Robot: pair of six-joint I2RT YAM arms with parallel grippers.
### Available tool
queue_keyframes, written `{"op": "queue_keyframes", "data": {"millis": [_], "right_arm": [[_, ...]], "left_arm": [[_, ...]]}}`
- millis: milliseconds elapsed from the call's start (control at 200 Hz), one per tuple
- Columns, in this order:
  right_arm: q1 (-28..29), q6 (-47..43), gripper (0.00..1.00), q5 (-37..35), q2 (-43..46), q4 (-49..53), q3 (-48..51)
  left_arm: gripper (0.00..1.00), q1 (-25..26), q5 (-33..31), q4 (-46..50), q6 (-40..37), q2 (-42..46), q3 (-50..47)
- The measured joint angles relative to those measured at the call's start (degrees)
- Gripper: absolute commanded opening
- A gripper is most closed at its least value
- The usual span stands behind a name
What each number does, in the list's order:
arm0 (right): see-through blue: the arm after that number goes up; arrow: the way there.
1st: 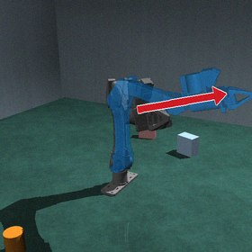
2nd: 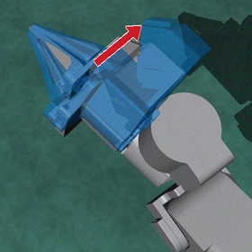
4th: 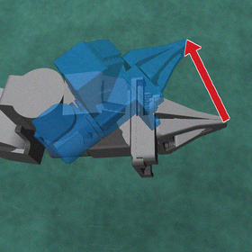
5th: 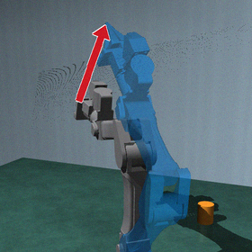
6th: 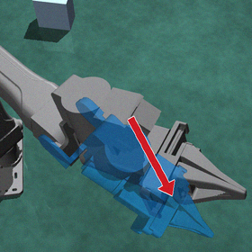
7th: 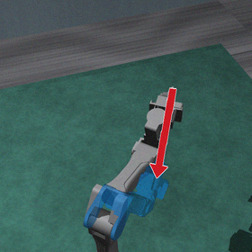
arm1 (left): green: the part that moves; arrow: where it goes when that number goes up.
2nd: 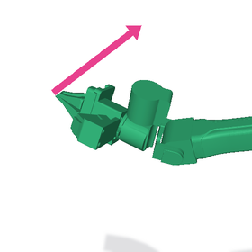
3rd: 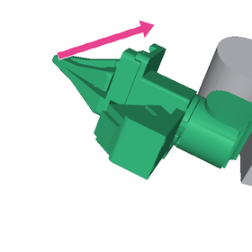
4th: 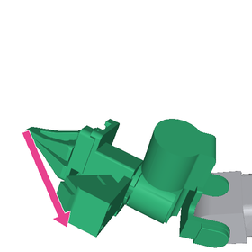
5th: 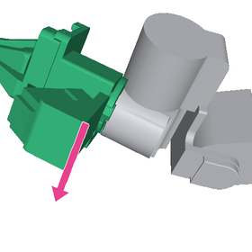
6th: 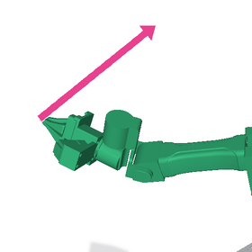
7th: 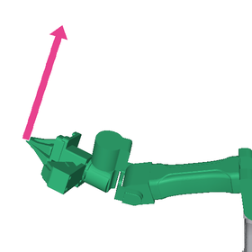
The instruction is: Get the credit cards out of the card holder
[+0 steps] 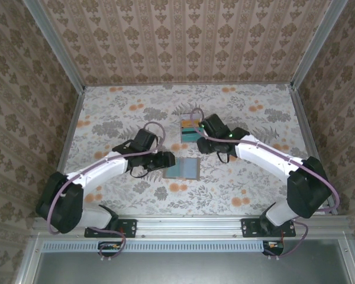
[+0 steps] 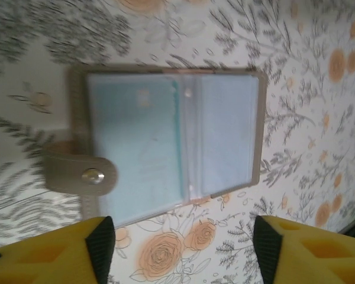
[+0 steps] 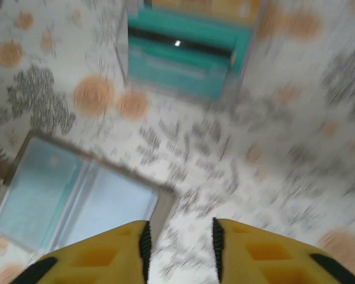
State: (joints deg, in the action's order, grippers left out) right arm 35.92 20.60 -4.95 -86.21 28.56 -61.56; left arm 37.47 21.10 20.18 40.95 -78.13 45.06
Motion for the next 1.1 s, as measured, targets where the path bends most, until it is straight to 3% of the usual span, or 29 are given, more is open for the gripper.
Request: {"op": "queue_keyframes", "data": {"millis": [195,415,670,1100], "right_arm": [[2.3,14.1,0.26,6.4,0.0,-2.7,9.0],[4.0,21.4,0.22,10.3,-3.4,-7.7,9.7],[4.0,24.3,0.21,11.1,-9.4,-8.9,9.6],[4.0,24.6,0.21,11.5,-11.9,-8.9,8.3]], "left_arm": [[0.58,3.7,0.9,-0.5,-0.1,-5.0,2.6],[0.57,4.1,0.3,-0.3,-0.2,-9.5,4.0],[0.57,2.7,-1.7,0.4,-0.2,-10.7,4.1],[0.56,1.8,-3.7,2.4,-0.3,-12.6,4.1]]}}
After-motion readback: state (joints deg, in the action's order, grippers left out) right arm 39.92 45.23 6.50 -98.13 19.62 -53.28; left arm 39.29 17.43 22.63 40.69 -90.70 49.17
